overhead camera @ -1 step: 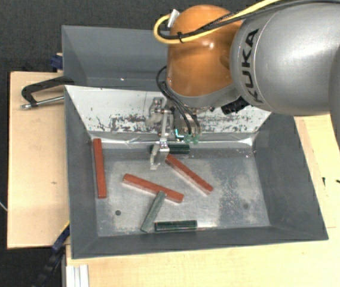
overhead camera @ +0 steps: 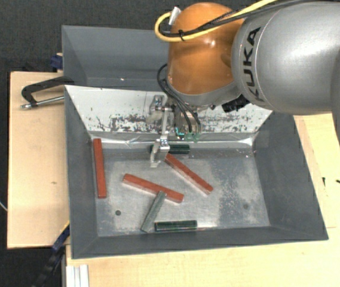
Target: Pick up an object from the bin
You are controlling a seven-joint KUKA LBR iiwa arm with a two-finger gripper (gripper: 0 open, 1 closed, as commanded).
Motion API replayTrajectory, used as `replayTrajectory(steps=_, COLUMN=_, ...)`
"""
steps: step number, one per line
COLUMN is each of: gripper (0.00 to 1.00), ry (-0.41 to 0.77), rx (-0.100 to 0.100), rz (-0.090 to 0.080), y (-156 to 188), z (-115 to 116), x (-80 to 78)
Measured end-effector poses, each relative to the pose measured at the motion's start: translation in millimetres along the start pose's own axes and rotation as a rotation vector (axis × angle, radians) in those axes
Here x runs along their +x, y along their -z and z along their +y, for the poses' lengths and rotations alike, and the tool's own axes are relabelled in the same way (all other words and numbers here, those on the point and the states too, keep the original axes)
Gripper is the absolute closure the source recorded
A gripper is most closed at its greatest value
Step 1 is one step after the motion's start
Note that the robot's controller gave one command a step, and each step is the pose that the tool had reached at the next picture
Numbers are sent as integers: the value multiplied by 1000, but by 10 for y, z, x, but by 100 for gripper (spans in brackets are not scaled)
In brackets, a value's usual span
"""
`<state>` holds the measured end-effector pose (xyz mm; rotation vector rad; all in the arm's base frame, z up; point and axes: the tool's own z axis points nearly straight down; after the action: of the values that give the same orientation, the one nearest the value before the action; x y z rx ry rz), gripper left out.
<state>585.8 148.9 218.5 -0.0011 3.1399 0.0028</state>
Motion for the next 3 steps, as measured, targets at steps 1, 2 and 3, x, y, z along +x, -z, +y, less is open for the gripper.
replayTrajectory(steps=1, gripper=0, ry=9, rx=-1, rz=-5, y=-523, z=-268, x=185)
replayTrajectory(steps=2, gripper=0, ry=14, rx=0, rz=-3, y=-1119, z=-447, x=96)
replayTrajectory(steps=3, gripper=100, ry=10, rx=0, rz=-1, y=-1205, z=-459, x=96)
